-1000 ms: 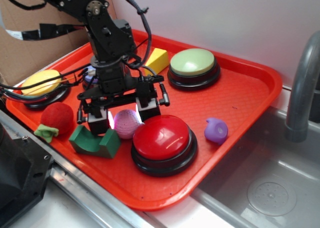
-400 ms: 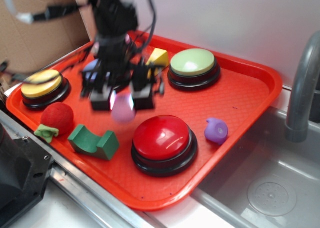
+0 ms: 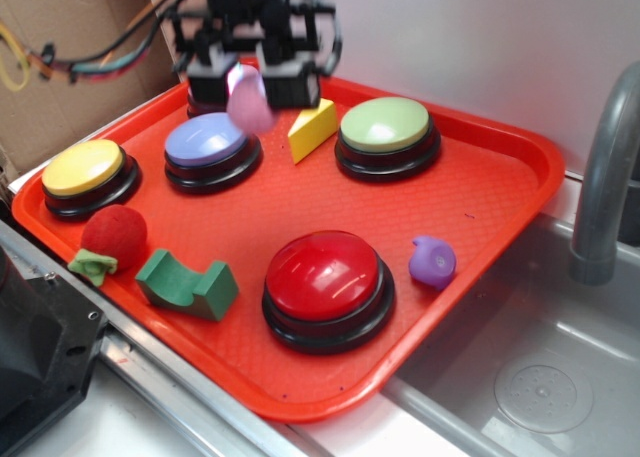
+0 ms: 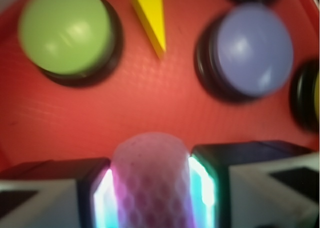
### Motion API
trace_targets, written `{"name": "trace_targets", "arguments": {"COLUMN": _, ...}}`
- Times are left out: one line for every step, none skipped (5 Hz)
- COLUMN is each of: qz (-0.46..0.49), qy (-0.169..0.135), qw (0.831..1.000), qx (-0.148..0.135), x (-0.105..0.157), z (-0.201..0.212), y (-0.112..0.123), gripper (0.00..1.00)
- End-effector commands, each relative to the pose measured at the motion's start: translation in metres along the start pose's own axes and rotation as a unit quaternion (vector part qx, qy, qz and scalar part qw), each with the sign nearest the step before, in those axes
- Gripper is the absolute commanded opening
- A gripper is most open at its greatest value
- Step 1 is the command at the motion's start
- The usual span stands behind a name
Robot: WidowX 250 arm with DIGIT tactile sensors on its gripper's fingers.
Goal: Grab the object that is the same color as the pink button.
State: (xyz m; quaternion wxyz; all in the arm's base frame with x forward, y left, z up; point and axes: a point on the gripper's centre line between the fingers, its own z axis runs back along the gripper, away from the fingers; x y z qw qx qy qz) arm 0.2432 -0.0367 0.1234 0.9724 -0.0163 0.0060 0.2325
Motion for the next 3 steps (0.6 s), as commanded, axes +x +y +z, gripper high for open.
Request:
{"name": "trace_targets", "arguments": {"qz": -0.121, "qy": -0.057, "qw": 0.99, "qx": -0.035, "x": 0.0201, "z": 0.0515, "y": -0.0001, "gripper": 0.0}}
{"name": "trace_targets", "arguments": {"qz": -0.144, "qy": -0.073, "qw": 0.986, "qx": -0.048, "x": 0.0209, "z": 0.0505, "y": 0.0037, "gripper": 0.0}}
{"name": "trace_targets", "arguments": {"qz": -0.164, "qy": -0.078, "qw": 0.983, "qx": -0.019, "x": 0.0244, "z": 0.0436, "y": 0.005, "gripper": 0.0}}
